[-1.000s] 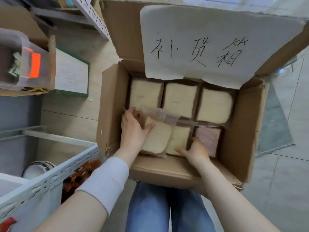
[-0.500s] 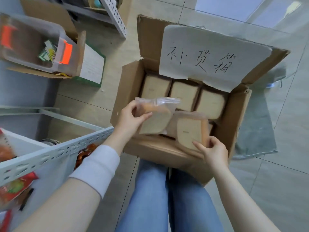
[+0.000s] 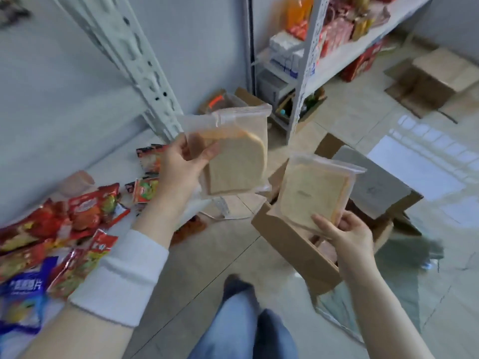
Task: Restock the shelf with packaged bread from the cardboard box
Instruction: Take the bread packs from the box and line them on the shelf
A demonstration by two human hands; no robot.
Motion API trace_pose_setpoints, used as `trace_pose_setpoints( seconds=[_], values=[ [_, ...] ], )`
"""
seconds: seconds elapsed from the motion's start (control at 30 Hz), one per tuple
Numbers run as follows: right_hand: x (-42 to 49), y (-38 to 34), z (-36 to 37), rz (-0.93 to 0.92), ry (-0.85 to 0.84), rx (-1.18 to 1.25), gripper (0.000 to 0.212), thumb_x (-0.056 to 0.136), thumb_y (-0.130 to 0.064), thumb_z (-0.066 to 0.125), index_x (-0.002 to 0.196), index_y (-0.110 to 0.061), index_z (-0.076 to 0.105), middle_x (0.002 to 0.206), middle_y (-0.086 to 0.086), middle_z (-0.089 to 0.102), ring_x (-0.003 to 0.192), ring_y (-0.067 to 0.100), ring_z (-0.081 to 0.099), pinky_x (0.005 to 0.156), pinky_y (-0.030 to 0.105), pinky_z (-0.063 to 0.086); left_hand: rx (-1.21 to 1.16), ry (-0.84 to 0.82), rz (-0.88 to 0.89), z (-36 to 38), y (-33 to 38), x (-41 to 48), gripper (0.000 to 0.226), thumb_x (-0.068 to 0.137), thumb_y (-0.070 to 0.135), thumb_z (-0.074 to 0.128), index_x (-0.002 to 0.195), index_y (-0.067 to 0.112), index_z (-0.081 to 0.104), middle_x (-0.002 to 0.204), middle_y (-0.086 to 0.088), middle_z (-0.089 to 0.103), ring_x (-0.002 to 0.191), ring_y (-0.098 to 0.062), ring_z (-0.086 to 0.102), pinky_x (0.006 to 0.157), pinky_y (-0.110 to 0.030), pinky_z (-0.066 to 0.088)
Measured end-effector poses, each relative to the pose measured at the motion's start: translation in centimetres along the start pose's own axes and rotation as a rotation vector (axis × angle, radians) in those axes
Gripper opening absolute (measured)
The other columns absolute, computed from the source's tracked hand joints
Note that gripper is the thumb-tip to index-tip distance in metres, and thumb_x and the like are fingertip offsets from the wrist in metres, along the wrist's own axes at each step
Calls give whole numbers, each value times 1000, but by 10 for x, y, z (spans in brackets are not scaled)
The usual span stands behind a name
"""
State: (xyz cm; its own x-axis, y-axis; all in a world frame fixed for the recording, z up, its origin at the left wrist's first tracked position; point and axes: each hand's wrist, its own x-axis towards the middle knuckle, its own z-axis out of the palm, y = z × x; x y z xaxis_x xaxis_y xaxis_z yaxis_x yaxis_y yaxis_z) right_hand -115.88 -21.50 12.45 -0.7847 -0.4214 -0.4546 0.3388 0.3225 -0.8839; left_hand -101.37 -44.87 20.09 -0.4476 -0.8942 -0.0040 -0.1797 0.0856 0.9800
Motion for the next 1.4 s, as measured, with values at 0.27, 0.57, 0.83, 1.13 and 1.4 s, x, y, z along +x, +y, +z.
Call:
trace_pose_setpoints(
  seconds=[0.27, 0.57, 0.83, 1.13, 1.4],
  values=[
    [-86, -104, 171, -202, -408, 38, 27, 63, -19, 77, 85, -11, 65, 70, -4, 74, 64, 6, 69, 54, 14, 53, 10, 383, 181, -226, 74, -13, 15, 73, 30, 72, 84, 27, 62, 83, 13, 66, 74, 6, 61, 71, -13, 47],
    [-119, -174, 447, -454, -600, -127, 17, 70, -21, 78, 78, -17, 64, 79, 2, 70, 74, 17, 66, 72, 31, 54, -23, 788, 166, -491, 40, 29, 38, 80, 23, 70, 110, 14, 49, 100, 2, 64, 91, -11, 63, 82, -26, 48],
    [-86, -203, 644, -503, -625, -199, 21, 71, -24, 78, 78, -16, 59, 66, -7, 58, 65, 13, 55, 63, 26, 46, -74, 883, 82, -575, -11, 152, 32, 83, 16, 67, 109, 8, 49, 102, -4, 60, 87, -9, 59, 71, -11, 47],
    [-54, -224, 783, -626, -566, -286, 30, 74, -33, 74, 91, -13, 59, 85, 0, 61, 76, 15, 53, 65, 21, 40, 88, 1020, 125, -638, -48, 260, 25, 82, 16, 67, 97, 16, 47, 84, 12, 55, 68, 14, 53, 65, -2, 40],
    [-71, -218, 795, -795, -372, -347, 51, 80, -22, 70, 123, -8, 49, 117, 11, 59, 110, 25, 50, 91, 28, 38, 121, 1025, 151, -630, -47, 265, 37, 84, 14, 64, 113, 2, 45, 88, 7, 46, 73, 3, 47, 69, -3, 39]
  ],
)
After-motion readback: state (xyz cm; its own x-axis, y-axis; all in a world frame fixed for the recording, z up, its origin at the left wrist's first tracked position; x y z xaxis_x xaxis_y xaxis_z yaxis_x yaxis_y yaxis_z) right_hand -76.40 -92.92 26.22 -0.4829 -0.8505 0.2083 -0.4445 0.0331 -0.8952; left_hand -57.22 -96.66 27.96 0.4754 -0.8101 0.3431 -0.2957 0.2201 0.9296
